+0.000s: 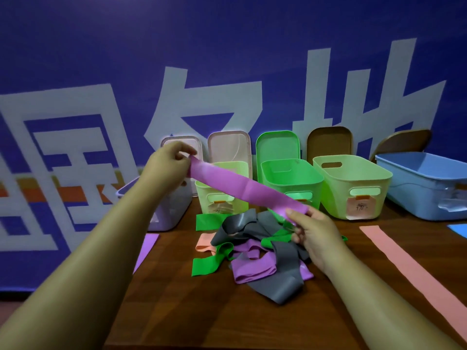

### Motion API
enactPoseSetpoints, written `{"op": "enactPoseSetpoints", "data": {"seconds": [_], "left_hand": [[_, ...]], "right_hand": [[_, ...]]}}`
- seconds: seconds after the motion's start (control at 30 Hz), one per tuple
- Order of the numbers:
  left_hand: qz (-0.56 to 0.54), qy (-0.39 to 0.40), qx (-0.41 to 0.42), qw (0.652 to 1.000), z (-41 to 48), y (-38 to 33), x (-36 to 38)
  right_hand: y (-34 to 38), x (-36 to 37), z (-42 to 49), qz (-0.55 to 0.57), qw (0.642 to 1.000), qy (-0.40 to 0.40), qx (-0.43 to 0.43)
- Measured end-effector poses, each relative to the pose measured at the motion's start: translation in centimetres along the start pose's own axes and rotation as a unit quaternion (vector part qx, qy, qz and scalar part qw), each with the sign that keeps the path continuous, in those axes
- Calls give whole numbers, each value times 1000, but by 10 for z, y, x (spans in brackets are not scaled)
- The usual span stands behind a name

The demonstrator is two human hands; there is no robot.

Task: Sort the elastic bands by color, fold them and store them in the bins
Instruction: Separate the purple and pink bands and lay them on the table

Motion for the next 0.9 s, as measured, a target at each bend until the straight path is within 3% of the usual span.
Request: {"op": "enactPoseSetpoints", "data": {"seconds": [0.13, 0.4, 0.67, 0.9], "left_hand": [[-63, 27, -78, 995, -18, 52, -9], [-151, 52, -197, 967, -77, 133, -38], [-97, -20, -239, 966, -129, 198, -80], [-56, -55, -196, 977, -169, 239, -102]], "right_hand": [[6, 2, -2, 27, 1000, -6, 3], [28, 58, 11, -143, 986, 55, -70], [2, 163, 22, -326, 921, 124, -171], [-34, 255, 15, -360, 897, 173, -190]]}}
Point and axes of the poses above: each hand's wrist, its own z-axis towards the middle knuckle, its own x-axis out of the palm, y = z × x, the point moved 2 cm from there along z, towards the middle knuckle, and after that the axes turned 15 degrees about -x, right-handed, at the moved point
